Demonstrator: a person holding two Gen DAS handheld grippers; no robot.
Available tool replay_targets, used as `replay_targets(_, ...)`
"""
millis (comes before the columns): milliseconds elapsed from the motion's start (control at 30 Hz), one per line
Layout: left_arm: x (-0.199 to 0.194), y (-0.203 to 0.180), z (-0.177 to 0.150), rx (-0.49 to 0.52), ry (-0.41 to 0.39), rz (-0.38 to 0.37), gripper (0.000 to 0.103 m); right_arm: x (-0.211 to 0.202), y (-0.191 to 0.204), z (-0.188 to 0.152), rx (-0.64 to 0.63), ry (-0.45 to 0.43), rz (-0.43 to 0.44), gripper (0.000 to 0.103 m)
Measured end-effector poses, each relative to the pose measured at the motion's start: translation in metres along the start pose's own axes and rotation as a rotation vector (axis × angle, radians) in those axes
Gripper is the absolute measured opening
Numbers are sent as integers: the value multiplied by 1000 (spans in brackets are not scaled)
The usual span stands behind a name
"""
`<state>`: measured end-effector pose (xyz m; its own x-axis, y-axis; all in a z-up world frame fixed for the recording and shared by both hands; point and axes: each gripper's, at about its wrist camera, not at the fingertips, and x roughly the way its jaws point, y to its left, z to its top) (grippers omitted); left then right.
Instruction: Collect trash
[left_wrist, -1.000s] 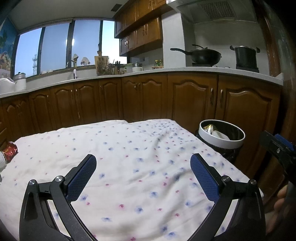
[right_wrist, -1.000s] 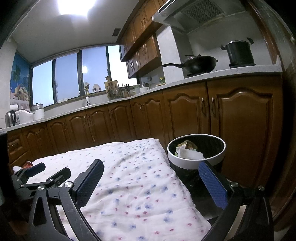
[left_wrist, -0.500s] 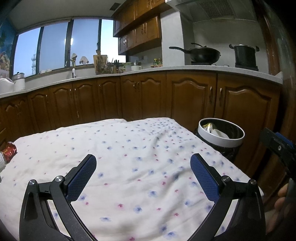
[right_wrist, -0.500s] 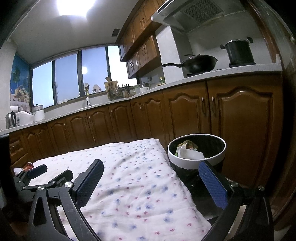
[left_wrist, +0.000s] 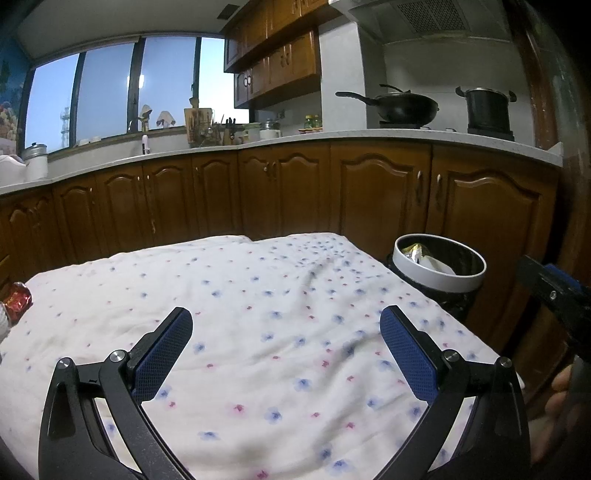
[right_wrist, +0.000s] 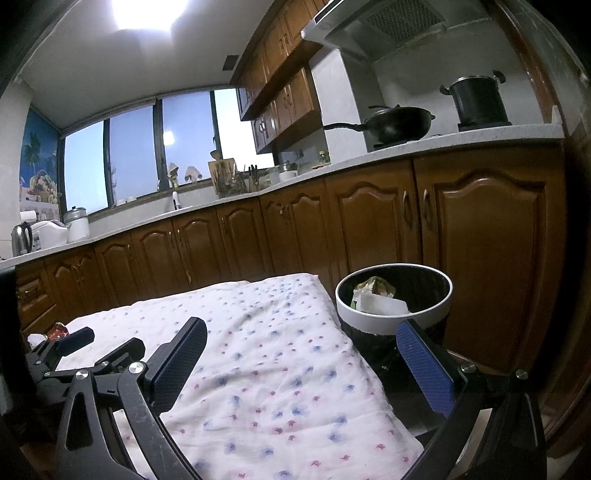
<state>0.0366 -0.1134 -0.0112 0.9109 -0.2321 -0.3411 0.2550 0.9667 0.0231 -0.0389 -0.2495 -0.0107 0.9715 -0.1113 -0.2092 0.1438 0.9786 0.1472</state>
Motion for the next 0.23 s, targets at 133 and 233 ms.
replay_targets(133,2,1,0,-3,9,-7,103,2,3,-2,6,9,-3,103)
replay_targets(233,2,4,2,-9,11,-17,103,1,10,-6,8,20,-6,103)
